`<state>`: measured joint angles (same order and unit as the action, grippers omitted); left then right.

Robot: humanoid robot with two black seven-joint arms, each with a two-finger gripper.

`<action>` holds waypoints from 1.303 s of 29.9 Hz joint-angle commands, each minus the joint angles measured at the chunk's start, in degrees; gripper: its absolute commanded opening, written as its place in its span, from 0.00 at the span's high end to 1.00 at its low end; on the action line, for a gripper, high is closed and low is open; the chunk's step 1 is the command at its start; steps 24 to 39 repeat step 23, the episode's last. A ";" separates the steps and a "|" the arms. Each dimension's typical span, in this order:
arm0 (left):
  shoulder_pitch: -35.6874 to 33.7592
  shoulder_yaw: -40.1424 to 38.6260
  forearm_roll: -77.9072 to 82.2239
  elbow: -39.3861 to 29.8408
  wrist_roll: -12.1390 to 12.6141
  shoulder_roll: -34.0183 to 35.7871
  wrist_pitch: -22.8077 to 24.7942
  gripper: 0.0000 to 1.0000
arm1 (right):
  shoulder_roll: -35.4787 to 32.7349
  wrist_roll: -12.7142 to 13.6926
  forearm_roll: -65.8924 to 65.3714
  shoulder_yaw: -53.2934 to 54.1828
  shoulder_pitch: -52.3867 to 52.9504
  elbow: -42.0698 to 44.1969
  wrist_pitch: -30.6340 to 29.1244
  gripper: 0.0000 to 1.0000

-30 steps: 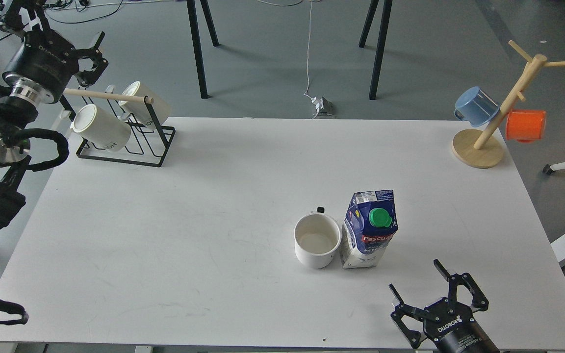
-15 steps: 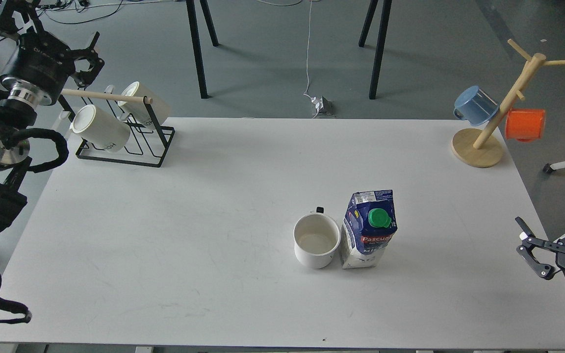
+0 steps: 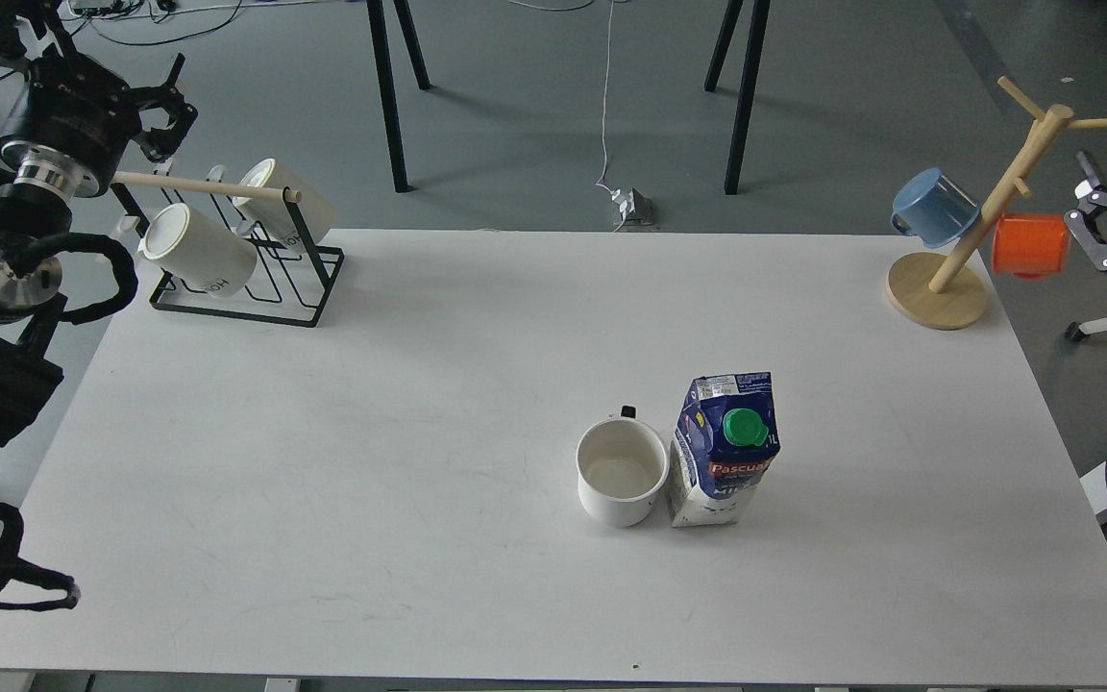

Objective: Place cup and milk with both arms

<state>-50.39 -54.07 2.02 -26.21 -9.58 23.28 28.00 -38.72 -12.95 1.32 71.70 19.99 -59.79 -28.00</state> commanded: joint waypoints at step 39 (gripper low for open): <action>-2.96 0.37 -3.51 0.81 0.35 -3.77 -0.40 0.00 | 18.95 4.52 1.05 -4.72 31.25 29.03 0.00 0.01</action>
